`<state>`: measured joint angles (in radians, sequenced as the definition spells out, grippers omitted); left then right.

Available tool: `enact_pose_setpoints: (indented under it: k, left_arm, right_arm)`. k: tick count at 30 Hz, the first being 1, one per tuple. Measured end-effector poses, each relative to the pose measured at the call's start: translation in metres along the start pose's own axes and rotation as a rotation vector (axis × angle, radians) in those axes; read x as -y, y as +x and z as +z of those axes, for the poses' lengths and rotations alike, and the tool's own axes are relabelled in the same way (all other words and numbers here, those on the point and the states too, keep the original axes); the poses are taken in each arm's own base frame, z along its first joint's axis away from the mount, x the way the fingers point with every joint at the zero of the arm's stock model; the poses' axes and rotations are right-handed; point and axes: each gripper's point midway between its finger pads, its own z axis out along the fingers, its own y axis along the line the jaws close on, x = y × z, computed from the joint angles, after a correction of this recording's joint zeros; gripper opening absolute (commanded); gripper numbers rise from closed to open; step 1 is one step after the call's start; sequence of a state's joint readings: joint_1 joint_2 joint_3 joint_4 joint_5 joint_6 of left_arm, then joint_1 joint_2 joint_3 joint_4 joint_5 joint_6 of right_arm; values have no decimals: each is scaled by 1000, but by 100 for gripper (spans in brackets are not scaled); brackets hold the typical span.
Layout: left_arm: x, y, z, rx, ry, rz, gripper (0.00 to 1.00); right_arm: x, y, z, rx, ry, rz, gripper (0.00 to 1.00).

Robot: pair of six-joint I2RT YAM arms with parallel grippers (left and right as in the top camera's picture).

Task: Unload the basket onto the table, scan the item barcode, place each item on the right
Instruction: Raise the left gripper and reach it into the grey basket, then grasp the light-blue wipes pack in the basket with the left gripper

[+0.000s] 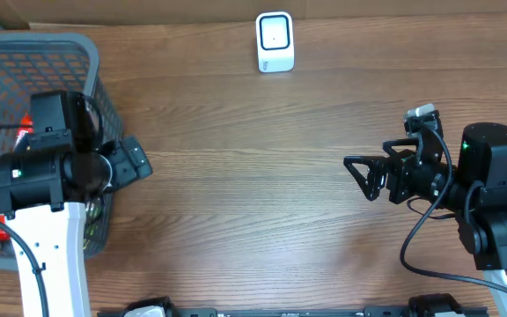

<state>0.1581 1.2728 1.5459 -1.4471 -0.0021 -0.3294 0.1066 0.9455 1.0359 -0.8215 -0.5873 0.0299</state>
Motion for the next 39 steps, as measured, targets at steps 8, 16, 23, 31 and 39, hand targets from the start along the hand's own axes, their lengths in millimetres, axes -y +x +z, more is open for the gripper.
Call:
enact_pose_setpoints:
  k: [8,16,23,31,39]
  left_arm:
    - [36,-48,-88,276,194,118,100]
    - [-1,-52,-114,358,26,-4,100]
    - [-46,-63,-97,326,-148,-218,100]
    - [-92,-81,-59,222,-271,-384,100]
    - [-152,-88,-12,73,-353,-557,96]
  right_arm:
    - [1,-1,0,5,3,-4,100]
    - [1,-3,1,9,3,-6,100]
    - [9,7,10,-50,9,35,100]
    - [16,9,20,-74,17,51,100]
    - [16,3,20,-50,16,35,100]
